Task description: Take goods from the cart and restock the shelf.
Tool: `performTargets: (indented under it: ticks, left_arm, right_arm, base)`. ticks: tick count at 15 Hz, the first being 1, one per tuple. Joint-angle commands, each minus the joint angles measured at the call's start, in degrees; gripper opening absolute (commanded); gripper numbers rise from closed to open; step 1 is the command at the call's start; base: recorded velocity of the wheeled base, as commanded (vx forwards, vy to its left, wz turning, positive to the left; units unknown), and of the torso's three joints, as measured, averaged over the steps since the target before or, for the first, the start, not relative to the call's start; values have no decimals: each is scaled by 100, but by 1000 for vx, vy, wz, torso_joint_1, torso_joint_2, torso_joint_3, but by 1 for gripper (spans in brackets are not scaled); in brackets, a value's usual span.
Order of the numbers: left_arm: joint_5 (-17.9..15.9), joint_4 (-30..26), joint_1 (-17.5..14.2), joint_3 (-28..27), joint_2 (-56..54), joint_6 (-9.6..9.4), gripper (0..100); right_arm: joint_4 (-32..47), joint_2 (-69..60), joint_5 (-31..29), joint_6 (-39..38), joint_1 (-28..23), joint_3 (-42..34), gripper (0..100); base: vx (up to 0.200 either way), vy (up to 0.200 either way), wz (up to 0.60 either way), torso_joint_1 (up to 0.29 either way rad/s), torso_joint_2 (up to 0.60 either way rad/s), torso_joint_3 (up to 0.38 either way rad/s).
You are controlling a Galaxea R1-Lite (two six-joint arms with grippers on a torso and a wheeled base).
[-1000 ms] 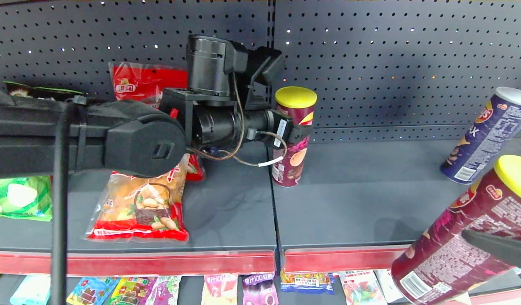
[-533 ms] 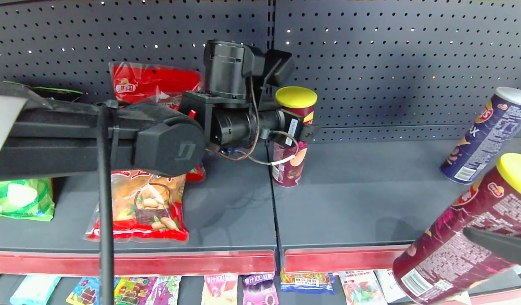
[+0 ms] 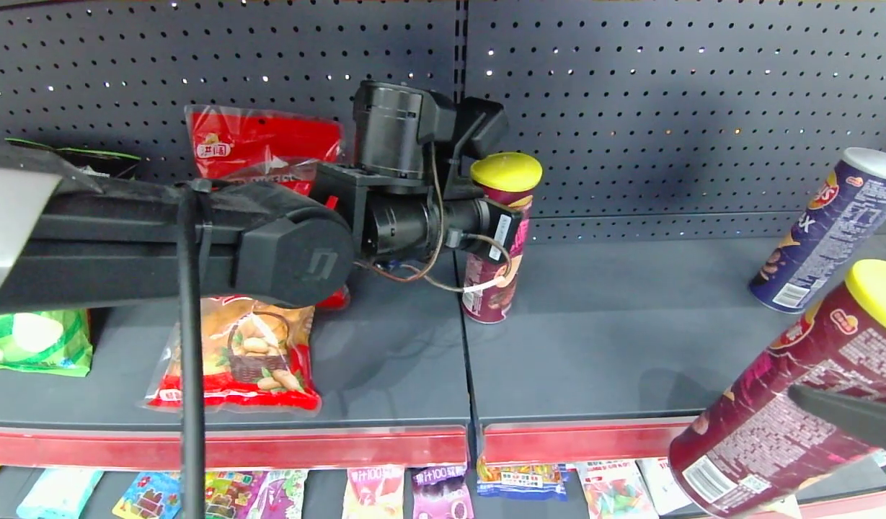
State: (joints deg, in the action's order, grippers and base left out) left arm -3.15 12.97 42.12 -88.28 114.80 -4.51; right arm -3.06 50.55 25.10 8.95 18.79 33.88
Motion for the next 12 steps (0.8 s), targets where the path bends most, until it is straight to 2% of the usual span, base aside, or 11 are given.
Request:
performTargets:
  ticks: [1,2,3,5,6,7,8,9,12]
  left_arm:
    - [-266,12,-28,373,-423,-6,0]
    - [-424,12,-28,532,-564,-6,0]
    - [-793,12,-28,795,-810,-41,0]
    - [-1250,12,-2,1120,-1118,-111,0]
    - [-1373,12,-2,1191,-1170,-191,0]
    - [-1558,12,-2,1340,-1258,-463,0]
    - [-1566,12,-2,1349,-1258,-481,0]
    - [-1698,12,-2,1498,-1302,-727,0]
    - [-2278,21,7,1569,-1285,-771,0]
  right_arm:
    - [-2,-11,4,2,2,5,0]
    - [-2,-11,4,2,2,5,0]
    - [-2,-11,4,2,2,-4,0]
    - [-2,-11,4,2,2,-4,0]
    - [-2,-11,4,2,2,-4,0]
    - [-2,-11,12,2,2,-4,0]
    - [-2,-11,12,2,2,-4,0]
    - [-2,-2,12,2,2,-4,0]
    - [-2,-2,12,2,2,5,0]
  base:
    - [0,0,0,0,0,0]
    - [0,0,0,0,0,0]
    - [0,0,0,0,0,0]
    - [0,0,0,0,0,0]
    - [0,0,0,0,0,0]
    - [0,0,0,0,0,0]
    - [0,0,0,0,0,0]
    - [0,0,0,0,0,0]
    - [0,0,0,0,0,0]
